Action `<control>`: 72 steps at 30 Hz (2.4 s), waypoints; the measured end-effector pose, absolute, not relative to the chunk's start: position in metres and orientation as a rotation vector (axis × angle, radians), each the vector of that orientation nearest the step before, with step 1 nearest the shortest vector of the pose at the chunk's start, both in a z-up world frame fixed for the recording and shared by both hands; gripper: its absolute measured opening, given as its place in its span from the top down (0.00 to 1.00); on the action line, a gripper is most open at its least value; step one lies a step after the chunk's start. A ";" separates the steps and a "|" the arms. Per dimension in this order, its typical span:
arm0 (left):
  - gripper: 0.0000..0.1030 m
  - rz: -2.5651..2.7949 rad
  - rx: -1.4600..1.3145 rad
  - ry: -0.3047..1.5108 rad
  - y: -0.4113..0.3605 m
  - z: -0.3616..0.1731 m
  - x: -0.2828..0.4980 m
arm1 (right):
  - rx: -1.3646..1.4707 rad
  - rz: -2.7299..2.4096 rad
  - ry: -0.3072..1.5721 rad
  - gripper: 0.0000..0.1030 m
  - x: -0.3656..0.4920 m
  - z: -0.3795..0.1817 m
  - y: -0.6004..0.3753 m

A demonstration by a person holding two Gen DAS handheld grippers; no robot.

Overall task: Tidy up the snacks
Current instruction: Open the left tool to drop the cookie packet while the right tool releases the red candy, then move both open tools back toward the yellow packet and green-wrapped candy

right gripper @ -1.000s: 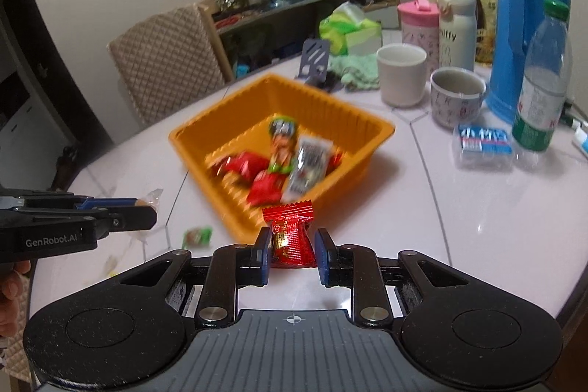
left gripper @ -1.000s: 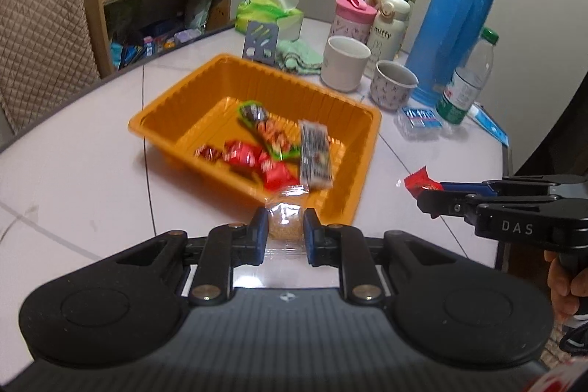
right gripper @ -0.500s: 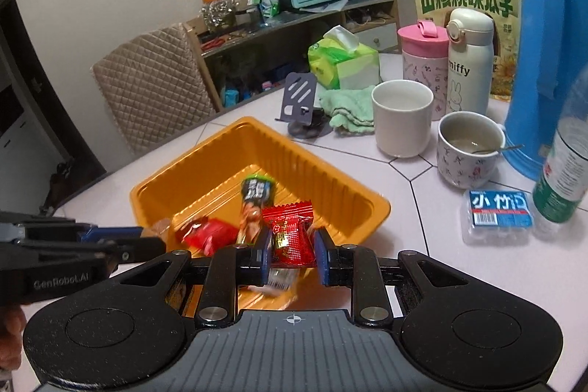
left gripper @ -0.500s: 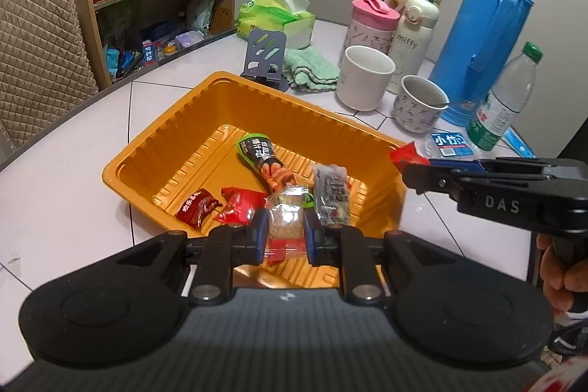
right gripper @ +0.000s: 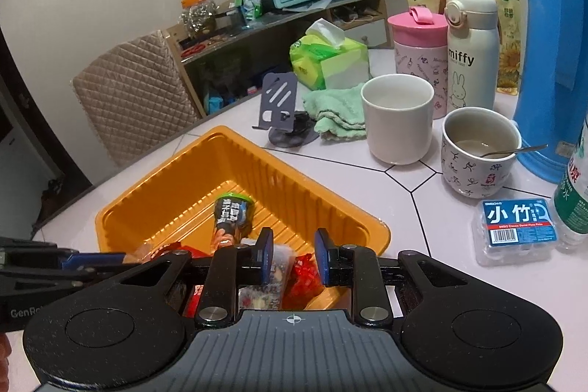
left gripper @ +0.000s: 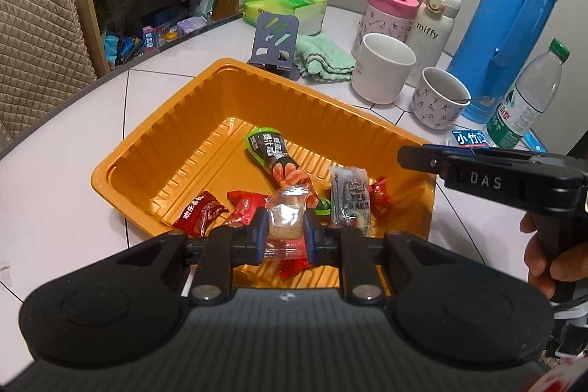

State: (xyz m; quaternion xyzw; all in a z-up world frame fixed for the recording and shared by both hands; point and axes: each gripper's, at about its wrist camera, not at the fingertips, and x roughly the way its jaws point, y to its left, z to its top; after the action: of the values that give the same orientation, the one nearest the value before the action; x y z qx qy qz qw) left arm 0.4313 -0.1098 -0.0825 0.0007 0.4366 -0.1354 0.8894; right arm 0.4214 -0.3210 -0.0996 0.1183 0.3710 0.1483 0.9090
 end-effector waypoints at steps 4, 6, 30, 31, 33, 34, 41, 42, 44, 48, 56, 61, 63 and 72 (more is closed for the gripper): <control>0.82 -0.289 0.002 0.916 -0.112 -0.086 0.432 | 0.275 0.319 0.777 0.75 0.421 -0.102 -0.324; 0.82 -0.293 -0.001 0.921 -0.113 -0.087 0.432 | 0.276 0.323 0.784 0.75 0.420 -0.102 -0.324; 0.62 -0.273 -0.052 0.912 -0.103 -0.068 0.413 | 0.315 0.312 0.815 0.73 0.379 -0.089 -0.329; 0.62 -0.270 -0.054 0.909 -0.101 -0.066 0.411 | 0.314 0.313 0.814 0.69 0.377 -0.087 -0.328; 0.60 -0.261 -0.055 0.905 -0.099 -0.062 0.406 | 0.317 0.312 0.803 0.56 0.371 -0.082 -0.327; 0.60 -0.256 -0.056 0.904 -0.097 -0.060 0.403 | 0.317 0.309 0.794 0.48 0.368 -0.080 -0.327; 0.53 -0.225 -0.070 0.873 -0.085 -0.042 0.380 | 0.313 0.320 0.768 0.40 0.344 -0.063 -0.323; 0.53 -0.221 -0.073 0.866 -0.083 -0.039 0.376 | 0.313 0.321 0.767 0.39 0.340 -0.062 -0.322; 0.50 -0.212 -0.085 0.855 -0.077 -0.033 0.368 | 0.314 0.321 0.767 0.38 0.332 -0.058 -0.321; 0.46 -0.194 -0.099 0.837 -0.067 -0.023 0.351 | 0.303 0.332 0.768 0.36 0.315 -0.051 -0.317; 0.42 -0.158 -0.126 0.819 -0.047 -0.013 0.309 | 0.285 0.361 0.774 0.31 0.279 -0.041 -0.306; 0.41 -0.132 -0.146 0.820 -0.035 -0.008 0.286 | 0.285 0.373 0.786 0.29 0.259 -0.039 -0.300; 0.41 -0.122 -0.158 0.817 -0.029 -0.006 0.276 | 0.283 0.378 0.793 0.29 0.252 -0.039 -0.297; 0.41 -0.075 -0.180 0.836 -0.005 -0.012 0.231 | 0.266 0.400 0.831 0.27 0.224 -0.043 -0.278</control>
State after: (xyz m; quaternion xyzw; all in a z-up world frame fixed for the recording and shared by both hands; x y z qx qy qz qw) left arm 0.2312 -0.0047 -0.0122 -0.0875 0.4052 -0.0362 0.9093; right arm 0.2242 -0.2782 -0.0425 0.1279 0.3999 0.1922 0.8870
